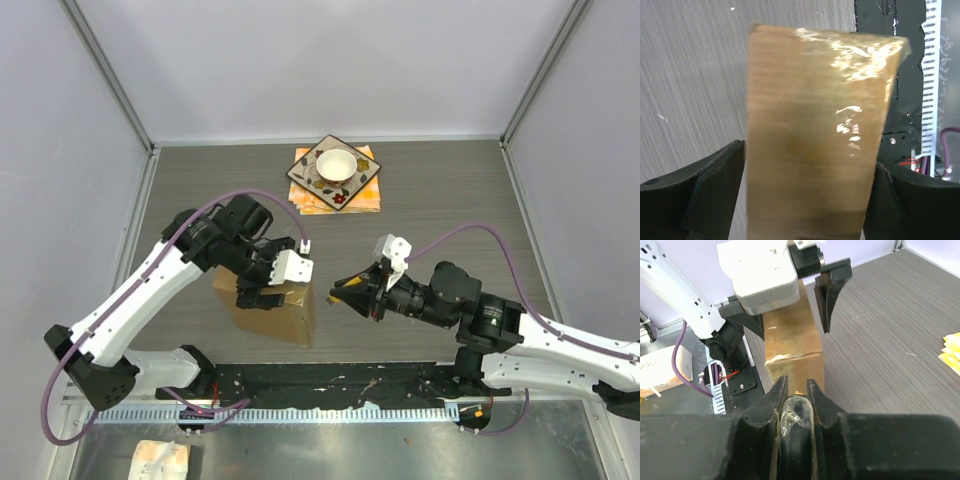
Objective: Unpack the express box
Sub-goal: Cut the express box at the center of the board.
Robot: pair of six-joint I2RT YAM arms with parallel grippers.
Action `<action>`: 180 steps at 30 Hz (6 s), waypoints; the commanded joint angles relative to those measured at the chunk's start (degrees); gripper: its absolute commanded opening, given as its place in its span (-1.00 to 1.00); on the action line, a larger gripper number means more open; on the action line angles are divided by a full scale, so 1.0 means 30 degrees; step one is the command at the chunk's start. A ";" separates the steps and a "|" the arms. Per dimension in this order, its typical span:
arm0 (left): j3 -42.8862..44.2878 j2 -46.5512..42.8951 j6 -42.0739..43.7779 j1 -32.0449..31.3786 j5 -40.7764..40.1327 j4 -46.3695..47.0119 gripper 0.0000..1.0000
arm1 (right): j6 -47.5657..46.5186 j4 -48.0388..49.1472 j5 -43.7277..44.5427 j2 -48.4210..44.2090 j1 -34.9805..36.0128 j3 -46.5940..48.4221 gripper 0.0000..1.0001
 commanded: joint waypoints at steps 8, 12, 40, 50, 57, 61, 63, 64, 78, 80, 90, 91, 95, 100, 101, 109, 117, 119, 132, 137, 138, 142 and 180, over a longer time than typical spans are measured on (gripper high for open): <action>-0.1240 -0.1623 -0.2665 -0.2080 -0.0350 0.1298 -0.03 | 0.3633 0.4714 0.2502 -0.3646 0.0038 -0.2278 -0.99; -0.4990 -0.5912 -0.5590 -0.4072 -0.5097 0.6762 -0.34 | 0.4254 0.5802 0.3236 -0.3941 0.0038 -0.3072 -0.98; -1.1561 -0.9930 -0.8352 -0.5599 -1.0674 1.3185 -0.44 | 0.4314 2.1679 0.6109 0.3056 0.0536 -0.6354 -0.99; -1.1092 -1.0076 -0.8236 -0.5599 -1.0263 1.2892 -0.44 | 0.4782 2.2854 0.5699 0.4818 0.0536 -0.5827 -0.98; -1.1092 -1.0340 -0.8294 -0.5599 -0.9970 1.2716 -0.44 | 0.5047 2.3409 0.5815 0.5814 0.0478 -0.5739 -0.99; -1.1063 -1.0399 -0.8265 -0.5599 -0.9911 1.2716 -0.45 | 0.5397 2.3820 0.5845 0.6428 0.0303 -0.5826 -0.99; -1.1091 -1.0487 -0.8264 -0.5599 -0.9882 1.2716 -0.44 | 0.5660 2.4228 0.5757 0.6605 0.0186 -0.5885 -0.99; -1.1092 -1.0487 -0.8265 -0.5599 -0.9853 1.2687 -0.45 | 0.5778 2.4405 0.5699 0.6693 0.0127 -0.5973 -0.99; -1.1179 -1.0926 -0.8352 -0.5219 -0.9647 1.2569 -0.46 | 0.6629 2.5168 0.5698 0.7251 -0.0255 -0.6559 -0.99; -1.1121 -1.0926 -0.8295 -0.5160 -0.9589 1.2569 -0.46 | 0.6657 2.5227 0.5902 0.7018 -0.0284 -0.6939 -0.99; -1.1033 -1.0751 -0.8382 -0.4925 -0.9149 1.2628 -0.46 | 0.7183 2.5666 0.5055 0.7074 -0.0372 -0.6912 -0.99; -1.1062 -1.0780 -0.8353 -0.4925 -0.9120 1.2657 -0.46 | 0.7272 2.5783 0.4880 0.7220 -0.0372 -0.6853 -0.99; -1.1092 -1.0809 -0.8323 -0.4808 -0.9062 1.2657 -0.46 | 0.7595 2.6427 0.4322 0.7601 -0.0372 -0.6735 -0.99; -1.1092 -1.0809 -0.8323 -0.4749 -0.8974 1.2686 -0.46 | 0.7887 2.6575 0.4146 0.7982 -0.0430 -0.6589 -0.99; -1.1063 -1.0838 -0.8294 -0.4720 -0.8974 1.2657 -0.46 | 0.7975 2.6604 0.4117 0.8041 -0.0430 -0.6560 -0.99; -1.1150 -1.0955 -0.8265 -0.4632 -0.8798 1.2657 -0.46 | 0.8621 2.7131 0.4000 0.8947 -0.0606 -0.6530 -0.99; -1.1208 -1.1015 -0.8118 -0.4632 -0.8769 1.2540 -0.46 | 0.9324 2.7953 0.3972 0.9125 -0.1045 -0.6473 -0.99; -1.1209 -1.1043 -0.8089 -0.4632 -0.8769 1.2540 -0.46 | 0.9470 2.7428 0.3388 0.9241 -0.1046 -0.6239 -0.99; -1.1121 -1.1043 -0.8060 -0.4281 -0.9061 1.2949 -0.46 | 1.1491 2.1100 0.2677 0.8219 0.0066 -0.7553 -0.98; -1.1092 -1.0868 -0.8177 -0.4134 -0.9003 1.3184 -0.45 | 1.1521 1.8287 0.3617 0.7251 0.1326 -0.7878 -0.98; -1.1092 -1.0868 -0.8177 -0.4134 -0.9032 1.3300 -0.45 | 1.1579 1.8081 0.3734 0.7221 0.1675 -0.7878 -0.99; -1.1033 -1.0663 -0.8177 -0.4046 -0.9207 1.3448 -0.45 | 1.2135 1.7408 0.4056 0.7426 0.2147 -0.7820 -0.99; -1.1005 -0.8993 -0.9992 -0.2670 -1.3280 1.5879 -0.47 | 1.4773 2.0012 0.7779 0.9240 0.6396 -1.0456 -0.98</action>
